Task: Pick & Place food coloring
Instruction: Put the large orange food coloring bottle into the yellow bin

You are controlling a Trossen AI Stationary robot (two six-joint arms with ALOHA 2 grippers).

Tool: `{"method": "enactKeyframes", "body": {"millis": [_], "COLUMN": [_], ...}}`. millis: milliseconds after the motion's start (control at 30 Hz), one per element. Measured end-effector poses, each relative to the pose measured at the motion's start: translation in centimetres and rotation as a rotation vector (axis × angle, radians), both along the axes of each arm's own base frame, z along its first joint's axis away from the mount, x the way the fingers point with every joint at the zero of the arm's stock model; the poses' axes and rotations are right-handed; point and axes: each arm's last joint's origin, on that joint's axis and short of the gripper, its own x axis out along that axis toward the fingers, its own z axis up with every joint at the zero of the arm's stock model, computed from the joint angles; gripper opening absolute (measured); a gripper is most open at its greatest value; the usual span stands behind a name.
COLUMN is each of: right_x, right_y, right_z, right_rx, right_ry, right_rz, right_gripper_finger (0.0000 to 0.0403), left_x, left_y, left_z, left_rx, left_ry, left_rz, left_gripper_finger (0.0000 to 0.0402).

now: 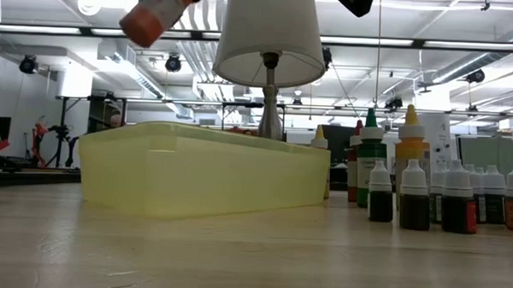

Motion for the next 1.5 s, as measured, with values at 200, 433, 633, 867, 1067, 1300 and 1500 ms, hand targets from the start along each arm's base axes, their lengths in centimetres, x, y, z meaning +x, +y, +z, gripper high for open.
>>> {"method": "enactKeyframes", "body": {"millis": [200,433,633,867,1067,1300,1500], "right_x": [0.4,1.1,1.7,2.2,2.3,2.3,2.3], "right_y": [0.0,0.0,0.0,0.0,0.0,0.0,-0.1], "right_z": [-0.3,-0.8,-1.3,-1.9,-2.0,-2.0,-2.0], "right_rx": [0.021,0.03,0.046,0.074,0.08,0.11,0.101], "right_ry": [0.015,0.023,0.042,0.063,0.069,0.073,0.072], "right_rz": [-0.014,-0.019,-0.03,-0.047,-0.052,-0.074,-0.107], "right_gripper_finger": [0.0209,0.0202,0.0193,0.0187,0.0186,0.0182,0.0182], "left_x": [-1.6,-3.4,-4.1,-4.6,-4.6,-4.6,-4.6], "left_y": [0.5,1.1,1.3,1.4,1.5,0.8,0.3], "left_z": [-3.3,-7.5,-9.3,-10.9,-11.1,-11.4,-11.7], "left_rx": [0.034,0.098,0.124,0.154,0.196,0.201,0.222], "left_ry": [-0.215,-0.281,-0.258,-0.215,-0.211,-0.196,-0.187], "left_rz": [0.058,0.134,0.134,0.135,0.133,0.097,0.122], "left_gripper_finger": [0.0092,0.0092,0.0092,0.0092,0.0092,0.0092,0.0092]}}
